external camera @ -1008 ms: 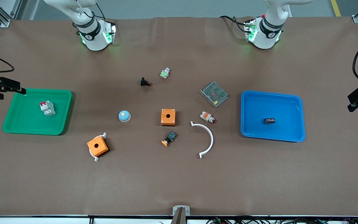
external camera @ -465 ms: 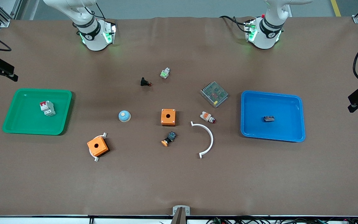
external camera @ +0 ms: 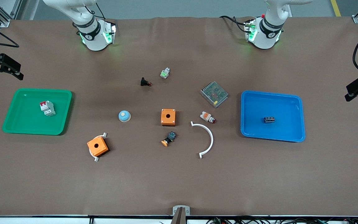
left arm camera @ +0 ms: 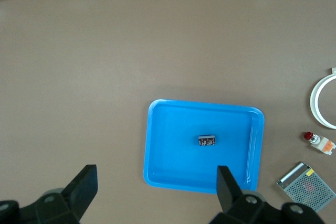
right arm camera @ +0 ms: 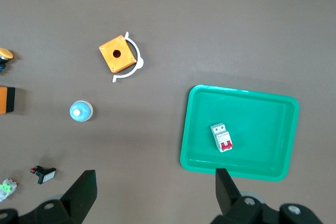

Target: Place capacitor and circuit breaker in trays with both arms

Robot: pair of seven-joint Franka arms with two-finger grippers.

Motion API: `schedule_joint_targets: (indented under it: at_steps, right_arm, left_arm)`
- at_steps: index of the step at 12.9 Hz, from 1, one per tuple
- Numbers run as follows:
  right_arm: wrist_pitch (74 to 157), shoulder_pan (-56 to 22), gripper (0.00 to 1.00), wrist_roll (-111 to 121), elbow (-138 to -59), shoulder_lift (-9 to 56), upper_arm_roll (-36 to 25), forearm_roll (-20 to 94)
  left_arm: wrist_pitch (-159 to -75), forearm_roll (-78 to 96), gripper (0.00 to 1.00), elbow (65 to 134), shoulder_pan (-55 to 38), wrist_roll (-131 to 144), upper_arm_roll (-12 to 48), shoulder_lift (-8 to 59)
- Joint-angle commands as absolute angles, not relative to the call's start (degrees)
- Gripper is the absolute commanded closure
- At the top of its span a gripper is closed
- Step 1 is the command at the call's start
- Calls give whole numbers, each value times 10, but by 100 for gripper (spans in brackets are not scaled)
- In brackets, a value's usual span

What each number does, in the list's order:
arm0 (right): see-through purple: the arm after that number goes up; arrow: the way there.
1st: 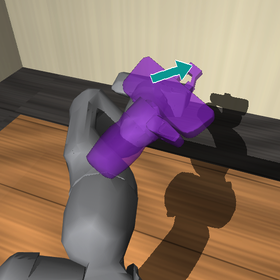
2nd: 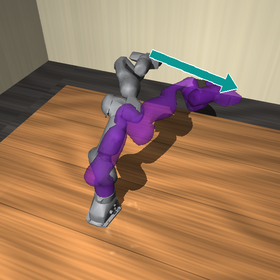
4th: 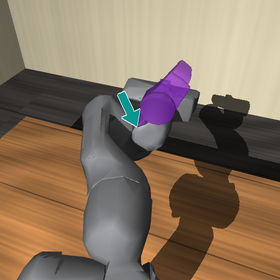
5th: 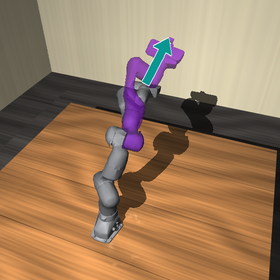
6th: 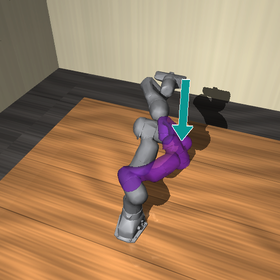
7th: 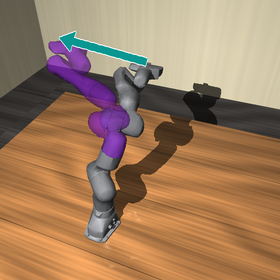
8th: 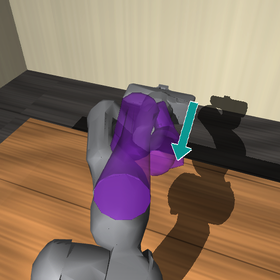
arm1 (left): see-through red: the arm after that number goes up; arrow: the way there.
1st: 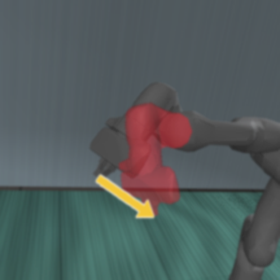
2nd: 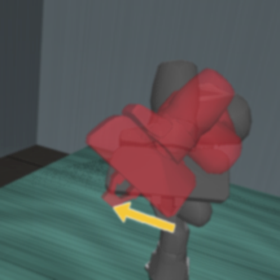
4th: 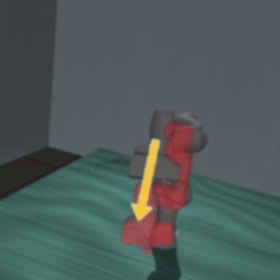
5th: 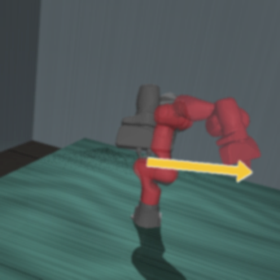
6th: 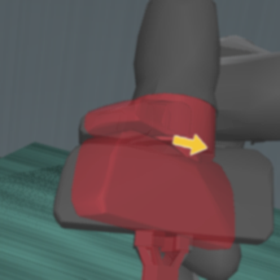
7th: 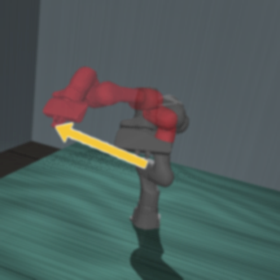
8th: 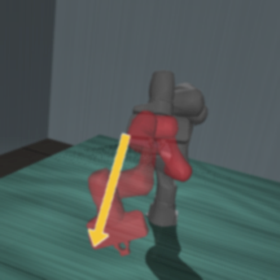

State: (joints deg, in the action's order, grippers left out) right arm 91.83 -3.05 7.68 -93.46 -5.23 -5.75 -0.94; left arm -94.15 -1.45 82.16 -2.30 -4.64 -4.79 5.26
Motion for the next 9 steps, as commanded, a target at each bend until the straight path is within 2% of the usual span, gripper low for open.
schedule_joint_targets:
  at_steps: [1,7,9]
  right_arm:
    - [913,-26,0,71,-897,-32,-56,-10]
    - [901,-14,0,74,-898,-31,-55,25]
    - [861,-20,0,72,-896,-32,-58,18]
  left_arm:
    - [-910,-17,0,816,-23,-40,-36,46]
    - [-918,-33,0,850,-19,-30,-9,25]
    - [-918,-33,0,850,-17,-30,-9,26]
